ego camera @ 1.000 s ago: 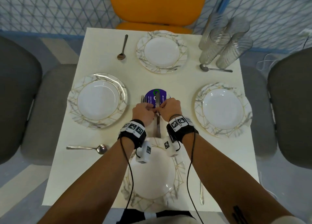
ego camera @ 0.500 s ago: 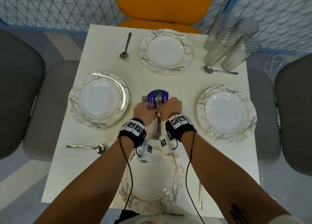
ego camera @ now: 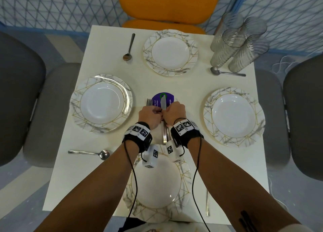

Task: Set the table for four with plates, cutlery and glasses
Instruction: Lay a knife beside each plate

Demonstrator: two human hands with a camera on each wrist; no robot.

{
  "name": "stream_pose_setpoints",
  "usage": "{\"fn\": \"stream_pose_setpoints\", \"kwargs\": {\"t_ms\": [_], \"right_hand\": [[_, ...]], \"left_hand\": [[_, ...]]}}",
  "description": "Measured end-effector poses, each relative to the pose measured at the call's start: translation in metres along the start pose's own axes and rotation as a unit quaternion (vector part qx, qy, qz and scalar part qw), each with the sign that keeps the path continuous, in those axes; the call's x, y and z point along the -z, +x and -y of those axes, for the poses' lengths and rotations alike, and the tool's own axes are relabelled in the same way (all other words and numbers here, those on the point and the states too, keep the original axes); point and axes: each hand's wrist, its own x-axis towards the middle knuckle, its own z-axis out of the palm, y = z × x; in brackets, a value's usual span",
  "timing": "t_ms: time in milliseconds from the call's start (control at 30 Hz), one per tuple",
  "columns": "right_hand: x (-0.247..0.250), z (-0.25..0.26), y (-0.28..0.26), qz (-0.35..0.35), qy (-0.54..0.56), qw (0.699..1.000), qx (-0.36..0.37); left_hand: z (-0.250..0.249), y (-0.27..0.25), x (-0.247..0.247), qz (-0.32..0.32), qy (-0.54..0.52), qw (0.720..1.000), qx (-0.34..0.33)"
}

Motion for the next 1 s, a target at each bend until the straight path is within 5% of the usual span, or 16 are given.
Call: {"fn": "stream_pose_setpoints", "kwargs": {"t_ms": [533,767,1000], "right_hand": [[0.041,-0.002,-0.022,-0.025,0.09,0.995,0.044],[0.069,0.006,-0.025,-0.084,0.198,0.975,0.061],[0.094,0.022,-0.04,-0.098,0.303,0.946,0.056]], "left_hand": [[0.001,0.009,-0.012,-0.028,-0.053,0.998,-0.005],[-0.037,-0.007,-0.012,0.05,-0.116,0.989,-0.079],[-0.059,-0.032,-0.003,0.077,-0.172,0.978,-0.085]]}}
